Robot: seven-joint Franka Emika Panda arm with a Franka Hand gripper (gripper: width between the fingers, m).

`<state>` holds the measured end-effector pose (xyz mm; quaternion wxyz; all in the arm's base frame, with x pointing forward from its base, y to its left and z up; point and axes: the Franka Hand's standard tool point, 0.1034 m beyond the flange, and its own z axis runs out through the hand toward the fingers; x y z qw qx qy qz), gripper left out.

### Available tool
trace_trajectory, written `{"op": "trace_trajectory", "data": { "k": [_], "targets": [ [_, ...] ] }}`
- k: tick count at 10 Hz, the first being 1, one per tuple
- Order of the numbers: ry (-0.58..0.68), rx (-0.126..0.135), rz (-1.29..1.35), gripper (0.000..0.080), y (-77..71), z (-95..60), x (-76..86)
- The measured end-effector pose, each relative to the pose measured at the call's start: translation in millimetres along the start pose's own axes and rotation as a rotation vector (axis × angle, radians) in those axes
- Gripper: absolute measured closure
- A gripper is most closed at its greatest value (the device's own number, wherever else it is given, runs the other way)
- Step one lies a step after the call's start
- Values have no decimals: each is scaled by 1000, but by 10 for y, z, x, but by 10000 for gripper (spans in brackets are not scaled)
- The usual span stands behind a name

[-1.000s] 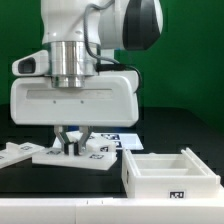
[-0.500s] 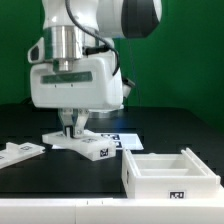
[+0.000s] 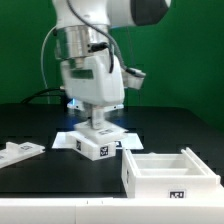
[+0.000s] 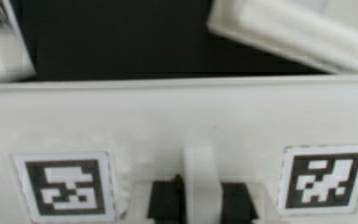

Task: Assemble cabinet

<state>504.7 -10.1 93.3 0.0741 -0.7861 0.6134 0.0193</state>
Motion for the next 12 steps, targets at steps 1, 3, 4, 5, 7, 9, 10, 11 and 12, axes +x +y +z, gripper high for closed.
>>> {"op": "trace_trajectory", "data": {
  "k": [1,3,4,5,7,9,10,11,12],
  "targets": [
    [-18,-12,38,735,-63,-46,-243],
    [-16,-28,19,735,-81,23,-475],
    [-15,-28,21,735,-79,21,-465],
    [-16,-30,18,735,-77,27,-492],
    [-47,-114,99,735,122,131,-816],
    [-40,-157,113,735,303,275,-1005],
    [-39,-160,102,735,308,302,-1027],
    [-41,-155,107,735,290,288,-1015],
    [-36,-143,104,735,280,289,-1002]
  ]
}}
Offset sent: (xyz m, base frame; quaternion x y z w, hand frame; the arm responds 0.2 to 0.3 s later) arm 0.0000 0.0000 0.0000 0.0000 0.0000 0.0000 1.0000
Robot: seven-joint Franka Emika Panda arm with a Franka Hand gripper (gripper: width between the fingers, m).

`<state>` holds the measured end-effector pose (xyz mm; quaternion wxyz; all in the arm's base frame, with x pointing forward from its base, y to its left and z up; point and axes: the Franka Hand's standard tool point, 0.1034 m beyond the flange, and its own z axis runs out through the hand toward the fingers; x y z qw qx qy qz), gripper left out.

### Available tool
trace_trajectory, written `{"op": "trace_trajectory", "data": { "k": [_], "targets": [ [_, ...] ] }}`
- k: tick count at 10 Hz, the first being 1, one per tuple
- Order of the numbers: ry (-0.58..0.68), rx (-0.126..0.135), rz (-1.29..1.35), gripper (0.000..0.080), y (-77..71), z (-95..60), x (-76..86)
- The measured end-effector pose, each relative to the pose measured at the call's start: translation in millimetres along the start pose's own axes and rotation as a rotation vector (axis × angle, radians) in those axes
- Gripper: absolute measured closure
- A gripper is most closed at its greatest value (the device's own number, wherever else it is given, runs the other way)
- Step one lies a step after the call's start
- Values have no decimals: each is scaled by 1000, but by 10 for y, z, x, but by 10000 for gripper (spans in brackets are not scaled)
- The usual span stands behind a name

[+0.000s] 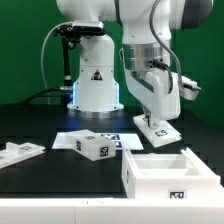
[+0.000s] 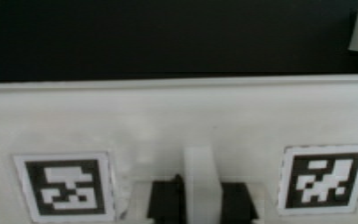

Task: Assemble cabinet

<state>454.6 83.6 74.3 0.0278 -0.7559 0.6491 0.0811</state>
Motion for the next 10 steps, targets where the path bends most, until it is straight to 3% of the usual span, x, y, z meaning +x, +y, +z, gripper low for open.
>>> {"op": "trace_trajectory", "data": {
  "k": [1,2,3,5,6,9,10],
  "targets": [
    [2,8,2,735,3,1,11],
    [-16,-31,34,735,49,-14,3],
    [-13,2,60,735,30,-23,54],
    [50,169,79,735,60,7,171],
    [54,190,65,735,72,14,172],
    [50,182,65,735,83,43,100],
    [26,153,154,735,134,58,34]
  ]
}}
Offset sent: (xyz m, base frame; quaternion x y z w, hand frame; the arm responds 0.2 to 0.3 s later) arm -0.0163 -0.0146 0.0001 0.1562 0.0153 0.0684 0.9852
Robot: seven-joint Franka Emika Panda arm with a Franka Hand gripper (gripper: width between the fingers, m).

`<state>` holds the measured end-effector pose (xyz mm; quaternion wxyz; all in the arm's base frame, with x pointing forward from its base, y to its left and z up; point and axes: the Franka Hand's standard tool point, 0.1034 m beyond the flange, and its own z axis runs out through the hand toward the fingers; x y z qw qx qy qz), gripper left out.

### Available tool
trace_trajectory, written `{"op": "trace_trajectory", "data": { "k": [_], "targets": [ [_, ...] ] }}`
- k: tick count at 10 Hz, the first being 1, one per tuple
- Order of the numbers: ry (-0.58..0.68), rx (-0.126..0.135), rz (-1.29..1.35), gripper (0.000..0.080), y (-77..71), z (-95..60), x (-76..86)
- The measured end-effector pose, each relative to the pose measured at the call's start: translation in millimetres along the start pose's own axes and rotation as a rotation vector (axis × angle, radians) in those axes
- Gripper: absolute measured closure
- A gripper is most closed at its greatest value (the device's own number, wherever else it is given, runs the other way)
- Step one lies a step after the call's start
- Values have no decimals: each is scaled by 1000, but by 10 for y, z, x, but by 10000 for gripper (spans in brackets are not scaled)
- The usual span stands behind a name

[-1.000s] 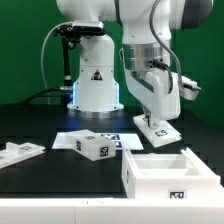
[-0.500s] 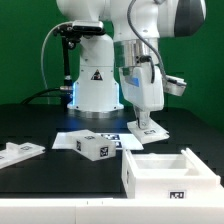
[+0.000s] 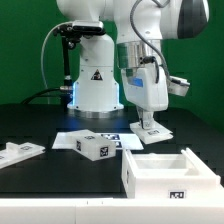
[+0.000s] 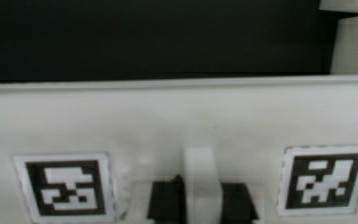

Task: Assemble cabinet

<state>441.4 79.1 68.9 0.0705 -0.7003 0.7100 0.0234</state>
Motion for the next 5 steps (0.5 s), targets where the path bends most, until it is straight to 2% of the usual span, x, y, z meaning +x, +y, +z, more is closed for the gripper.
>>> {"op": "trace_trajectory", "data": {
  "k": [1,2,3,4,5],
  "targets": [
    [13,-38,76,735,53,18,-109],
    [44,-53,100,735,80,45,-209],
    [86,0,105,735,73,91,-360],
    [107,-36,111,735,177,151,-510],
    [128,-56,108,735,207,178,-623]
  ]
}}
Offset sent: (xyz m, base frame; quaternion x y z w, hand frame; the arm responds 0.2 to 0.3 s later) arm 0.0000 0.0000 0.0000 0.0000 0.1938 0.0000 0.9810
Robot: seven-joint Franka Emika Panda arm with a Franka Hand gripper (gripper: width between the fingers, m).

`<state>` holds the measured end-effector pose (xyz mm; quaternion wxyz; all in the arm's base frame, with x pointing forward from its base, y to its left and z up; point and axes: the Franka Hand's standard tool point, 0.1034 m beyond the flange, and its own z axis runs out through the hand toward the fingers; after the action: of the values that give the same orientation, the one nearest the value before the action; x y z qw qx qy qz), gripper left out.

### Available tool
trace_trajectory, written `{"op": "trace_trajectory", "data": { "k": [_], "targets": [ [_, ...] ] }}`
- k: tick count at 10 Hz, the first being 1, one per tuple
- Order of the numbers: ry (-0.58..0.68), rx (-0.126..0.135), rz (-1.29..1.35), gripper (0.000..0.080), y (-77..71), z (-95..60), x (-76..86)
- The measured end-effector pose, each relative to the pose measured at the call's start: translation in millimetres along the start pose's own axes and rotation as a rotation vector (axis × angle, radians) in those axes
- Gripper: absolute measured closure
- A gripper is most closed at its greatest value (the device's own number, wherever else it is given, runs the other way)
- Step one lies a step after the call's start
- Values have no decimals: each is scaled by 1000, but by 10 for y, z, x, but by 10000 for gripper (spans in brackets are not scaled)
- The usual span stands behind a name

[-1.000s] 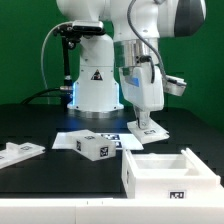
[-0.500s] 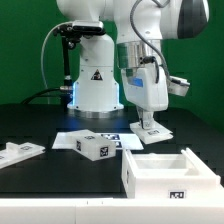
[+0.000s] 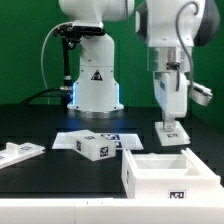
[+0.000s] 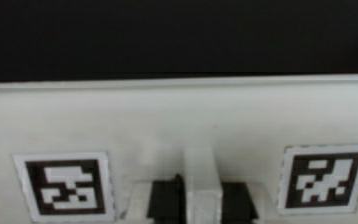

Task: Assemble cabinet

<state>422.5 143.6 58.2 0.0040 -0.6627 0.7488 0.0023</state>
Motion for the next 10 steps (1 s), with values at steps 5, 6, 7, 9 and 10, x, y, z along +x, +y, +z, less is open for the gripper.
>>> {"op": "trace_trajectory", "data": {
  "k": [5,6,7,9,10],
  "targets": [
    [25,-107,-143,735,-111,-93,455],
    [27,-109,-144,735,-92,-69,434],
    [29,-111,-148,735,-83,-61,423],
    [37,-123,-160,735,-61,-35,386],
    [51,-148,-158,735,-99,-27,407]
  ]
}}
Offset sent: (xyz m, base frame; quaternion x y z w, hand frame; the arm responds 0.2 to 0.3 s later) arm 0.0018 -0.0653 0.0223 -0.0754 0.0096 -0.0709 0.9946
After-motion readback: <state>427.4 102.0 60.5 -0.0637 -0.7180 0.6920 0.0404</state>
